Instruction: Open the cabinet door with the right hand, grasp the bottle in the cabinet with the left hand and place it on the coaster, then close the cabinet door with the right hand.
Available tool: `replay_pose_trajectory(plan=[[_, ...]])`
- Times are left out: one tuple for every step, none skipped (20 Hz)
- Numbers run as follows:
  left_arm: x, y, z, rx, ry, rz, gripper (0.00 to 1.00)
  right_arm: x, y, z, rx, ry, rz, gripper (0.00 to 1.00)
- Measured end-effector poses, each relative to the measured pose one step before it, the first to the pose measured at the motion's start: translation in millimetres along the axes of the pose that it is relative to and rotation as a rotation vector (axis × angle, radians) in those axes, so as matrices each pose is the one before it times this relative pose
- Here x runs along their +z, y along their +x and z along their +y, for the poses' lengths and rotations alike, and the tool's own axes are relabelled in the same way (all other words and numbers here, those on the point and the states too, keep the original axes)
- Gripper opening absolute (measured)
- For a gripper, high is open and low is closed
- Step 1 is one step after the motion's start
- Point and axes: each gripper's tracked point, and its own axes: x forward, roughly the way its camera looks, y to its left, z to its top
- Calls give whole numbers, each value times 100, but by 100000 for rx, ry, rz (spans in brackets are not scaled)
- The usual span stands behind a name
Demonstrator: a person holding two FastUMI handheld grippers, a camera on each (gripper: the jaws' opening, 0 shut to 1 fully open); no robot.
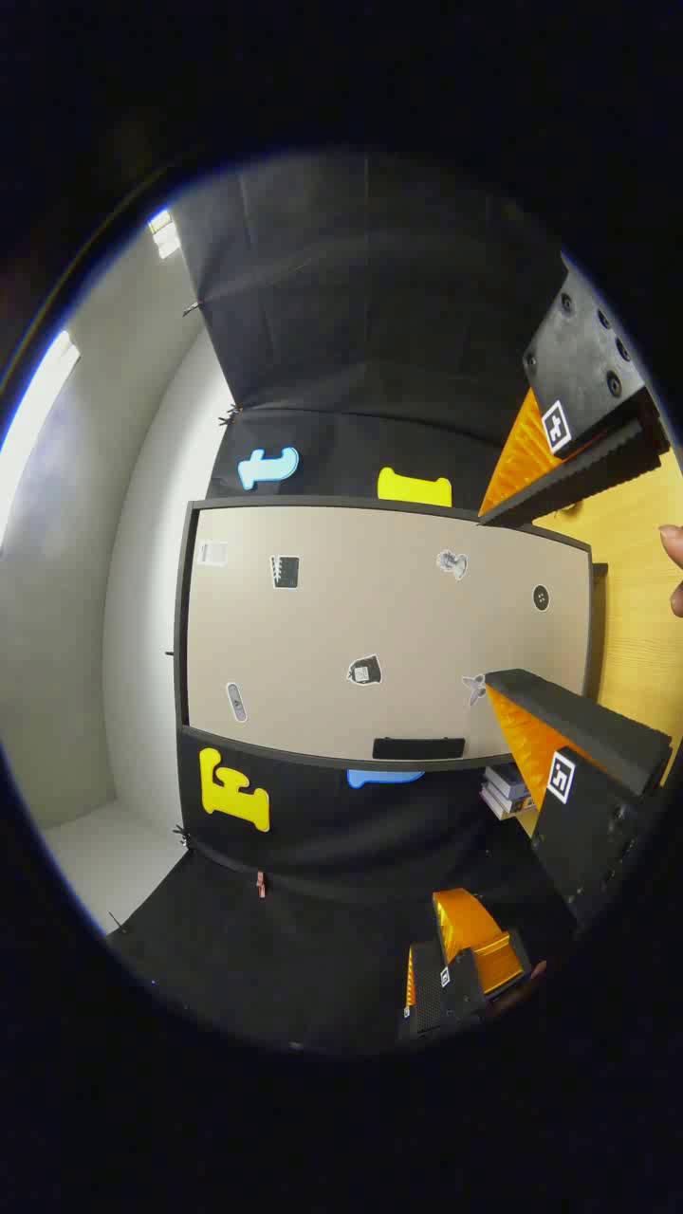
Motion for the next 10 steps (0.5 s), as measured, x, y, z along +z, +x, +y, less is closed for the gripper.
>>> replay_pose_trajectory(plan=[[-243, 154, 23, -386, 402, -84, 95, -25, 12, 112, -84, 602, 336, 97], [17, 101, 20, -129, 511, -63, 95, 56, 29, -21, 41, 992, 313, 97], [-59, 9, -65, -101, 291, 120, 95, -79, 78, 145, 70, 1224, 594, 97], [59, 10, 4, 53, 53, -118, 95, -129, -117, 116, 125, 973, 655, 97], [-121, 105, 61, 73, -136, 50, 95, -31, -26, 126, -310, 154, 257, 97], [23, 51, 47, -65, 22, -9, 95, 56, 54, -38, -326, -336, 11, 97], [-106, 45, 48, 8, 172, 203, 95, -1, 22, 45, -136, 39, 125, 97], [34, 126, 139, 345, 381, 146, 95, -190, 32, 47, -66, 620, 471, 97], [-89, -9, 249, 283, 181, 56, 95, -132, 61, 111, 158, 657, 511, 97], [-8, -69, 20, 114, -25, -25, 95, -118, -6, 211, 156, 25, 588, 97]])
